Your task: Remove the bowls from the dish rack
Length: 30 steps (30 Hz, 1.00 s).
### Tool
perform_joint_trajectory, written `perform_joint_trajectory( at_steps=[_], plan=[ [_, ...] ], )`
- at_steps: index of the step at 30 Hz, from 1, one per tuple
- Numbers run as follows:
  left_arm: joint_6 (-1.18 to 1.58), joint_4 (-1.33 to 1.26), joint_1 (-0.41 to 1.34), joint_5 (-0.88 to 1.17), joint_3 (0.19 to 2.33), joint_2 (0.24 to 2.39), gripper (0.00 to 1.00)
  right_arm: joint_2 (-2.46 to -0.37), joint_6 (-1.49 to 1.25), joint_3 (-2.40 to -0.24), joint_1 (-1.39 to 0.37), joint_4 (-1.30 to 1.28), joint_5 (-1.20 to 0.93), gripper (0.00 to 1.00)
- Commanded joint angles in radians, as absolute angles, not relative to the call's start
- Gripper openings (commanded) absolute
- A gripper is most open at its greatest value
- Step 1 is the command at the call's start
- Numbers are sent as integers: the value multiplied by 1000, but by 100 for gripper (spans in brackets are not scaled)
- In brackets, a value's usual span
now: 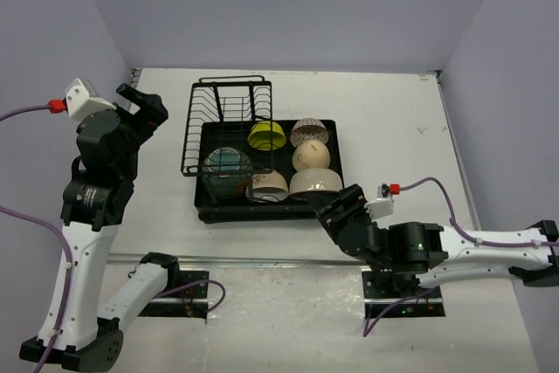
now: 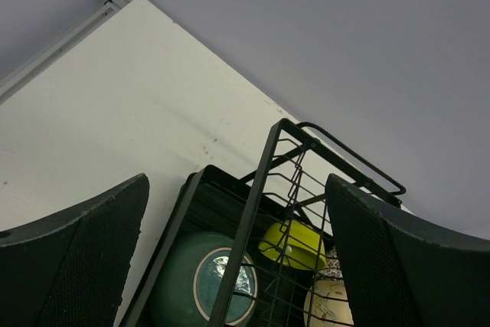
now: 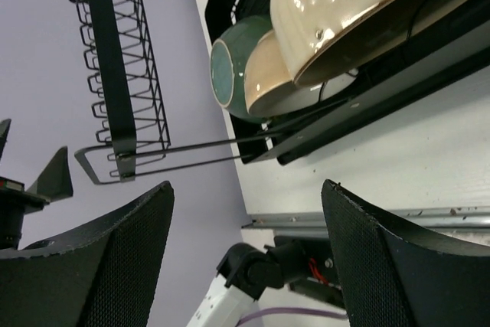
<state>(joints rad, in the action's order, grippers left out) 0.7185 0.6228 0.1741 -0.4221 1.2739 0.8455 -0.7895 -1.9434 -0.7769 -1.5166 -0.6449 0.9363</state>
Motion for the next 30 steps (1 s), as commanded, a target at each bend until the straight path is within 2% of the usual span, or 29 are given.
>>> perform_joint_trajectory(
  at_steps=[1, 4, 9, 13, 15, 18, 22, 25, 30],
  plan=[
    [749, 611, 167, -393, 1241, 833, 95, -781, -2089, -750, -1532, -712, 1118, 79],
    [750, 609, 167, -396, 1210, 836, 95, -738, -2080, -683, -1532, -675, 1160, 79],
    [762, 578, 167, -417, 1160, 809, 95, -654, -1913, -525, -1532, -422, 1218, 80],
    [775, 540, 167, -410, 1092, 769, 95, -708, -1905, -460, -1537, -263, 1294, 80],
    [776, 528, 167, -402, 1085, 773, 95, -750, -1978, -465, -1545, -270, 1325, 80],
    [801, 548, 167, -397, 1100, 782, 95, -865, -2216, -500, -1586, -377, 1402, 79],
    [798, 520, 167, -377, 1107, 787, 95, -1135, -2842, -673, -1600, -952, 1469, 79],
    [808, 514, 167, -359, 1126, 802, 95, -1230, -2839, -753, -1601, -956, 1506, 74],
    [841, 502, 167, -318, 1135, 831, 94, -1192, -2839, -793, -1620, -1021, 1523, 75]
  ],
)
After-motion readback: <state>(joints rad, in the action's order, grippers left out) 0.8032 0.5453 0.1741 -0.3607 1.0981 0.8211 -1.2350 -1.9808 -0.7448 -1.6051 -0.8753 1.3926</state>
